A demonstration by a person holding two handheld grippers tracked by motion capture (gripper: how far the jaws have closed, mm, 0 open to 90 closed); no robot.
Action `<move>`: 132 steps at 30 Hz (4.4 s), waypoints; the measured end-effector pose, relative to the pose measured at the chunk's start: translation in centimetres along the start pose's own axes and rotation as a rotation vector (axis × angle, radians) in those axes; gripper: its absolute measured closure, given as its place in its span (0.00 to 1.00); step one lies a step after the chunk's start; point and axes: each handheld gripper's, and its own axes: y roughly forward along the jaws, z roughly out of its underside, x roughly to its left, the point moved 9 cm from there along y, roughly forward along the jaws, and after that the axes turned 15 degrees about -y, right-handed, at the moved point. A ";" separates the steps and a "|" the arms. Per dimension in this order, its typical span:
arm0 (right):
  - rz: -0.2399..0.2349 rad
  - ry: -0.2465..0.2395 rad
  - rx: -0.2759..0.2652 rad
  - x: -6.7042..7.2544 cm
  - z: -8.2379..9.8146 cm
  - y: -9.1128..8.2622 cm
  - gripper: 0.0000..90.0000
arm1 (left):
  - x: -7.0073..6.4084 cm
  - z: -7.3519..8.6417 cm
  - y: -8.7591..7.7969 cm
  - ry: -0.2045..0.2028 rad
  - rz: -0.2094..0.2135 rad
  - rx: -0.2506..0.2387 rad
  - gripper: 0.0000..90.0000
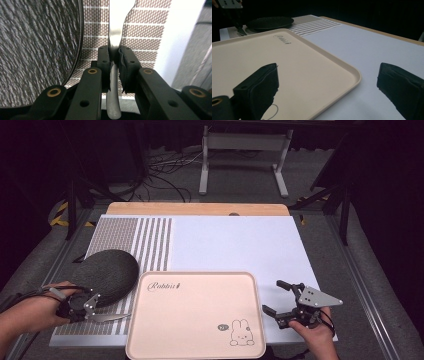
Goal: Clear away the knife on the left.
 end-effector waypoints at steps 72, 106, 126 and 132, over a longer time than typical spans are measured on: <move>0.007 -0.017 -0.012 -1.0 -0.7 -0.5 0.05 | -4.6 -13.4 -7.9 -0.773 0.368 -0.244 0.89; 0.003 -0.026 -0.011 -0.9 -0.6 -0.4 0.05 | -6.3 -18.3 -4.5 -0.778 0.489 -0.231 0.89; -0.002 -0.023 -0.013 -0.9 -0.6 -0.3 0.05 | -6.2 -18.5 -2.8 -0.822 0.502 -0.192 0.89; -0.002 -0.021 -0.015 -0.9 -0.6 -0.3 0.05 | -6.1 -18.6 -2.5 -0.828 0.503 -0.188 0.89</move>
